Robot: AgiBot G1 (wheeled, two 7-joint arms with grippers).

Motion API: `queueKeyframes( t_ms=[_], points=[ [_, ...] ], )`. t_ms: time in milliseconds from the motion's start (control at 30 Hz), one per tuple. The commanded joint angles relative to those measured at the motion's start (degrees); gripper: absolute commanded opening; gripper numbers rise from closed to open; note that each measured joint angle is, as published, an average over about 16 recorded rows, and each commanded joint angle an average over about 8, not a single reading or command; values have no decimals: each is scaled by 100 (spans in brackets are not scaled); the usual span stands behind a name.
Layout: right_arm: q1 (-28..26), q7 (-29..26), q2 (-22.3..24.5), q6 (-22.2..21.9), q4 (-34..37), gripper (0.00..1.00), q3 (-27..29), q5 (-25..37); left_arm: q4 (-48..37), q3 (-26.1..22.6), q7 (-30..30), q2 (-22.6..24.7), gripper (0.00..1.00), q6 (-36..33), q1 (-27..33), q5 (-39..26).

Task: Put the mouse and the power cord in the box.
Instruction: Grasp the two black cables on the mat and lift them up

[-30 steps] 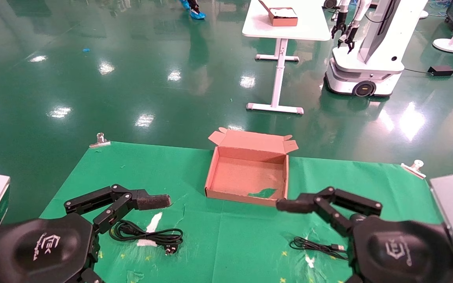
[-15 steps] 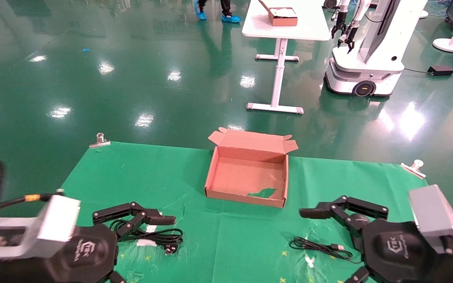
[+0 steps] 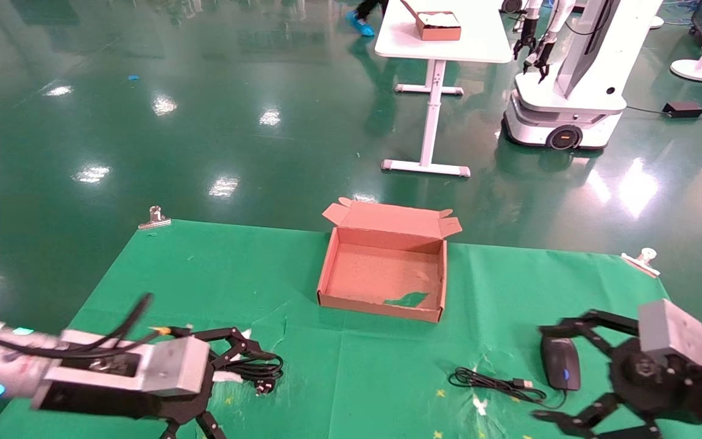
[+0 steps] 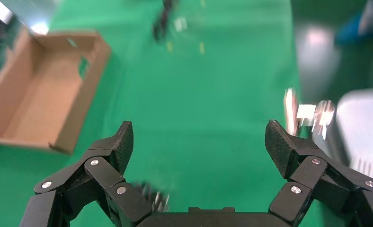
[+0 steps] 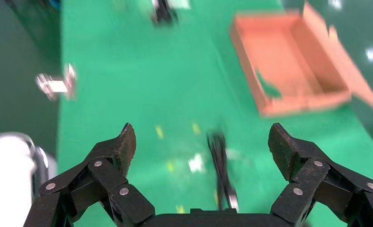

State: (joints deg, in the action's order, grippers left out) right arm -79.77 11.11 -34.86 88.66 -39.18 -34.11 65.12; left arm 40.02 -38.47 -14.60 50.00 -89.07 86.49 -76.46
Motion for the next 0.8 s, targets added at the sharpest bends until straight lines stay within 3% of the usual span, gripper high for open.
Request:
queueKeyframes(
  t_ms=[33, 200, 400, 800],
  points=[
    [-160, 185, -10, -43, 301, 100, -115, 262, -267, -252, -315, 156, 100, -6, 278, -385],
    [-559, 832, -338, -322, 998, 100, -475, 1092, -1339, -543, -836, 623, 100, 468, 713, -988],
    [-900, 1557, -874, -721, 1825, 100, -832, 1824, -2241, -714, -1398, 1176, 100, 1491, 954, -1456],
    [-1144, 2532, -1576, -1325, 3123, 100, -967, 2112, -3183, -922, -2101, 1780, 100, 2576, 1036, -1882]
  ],
)
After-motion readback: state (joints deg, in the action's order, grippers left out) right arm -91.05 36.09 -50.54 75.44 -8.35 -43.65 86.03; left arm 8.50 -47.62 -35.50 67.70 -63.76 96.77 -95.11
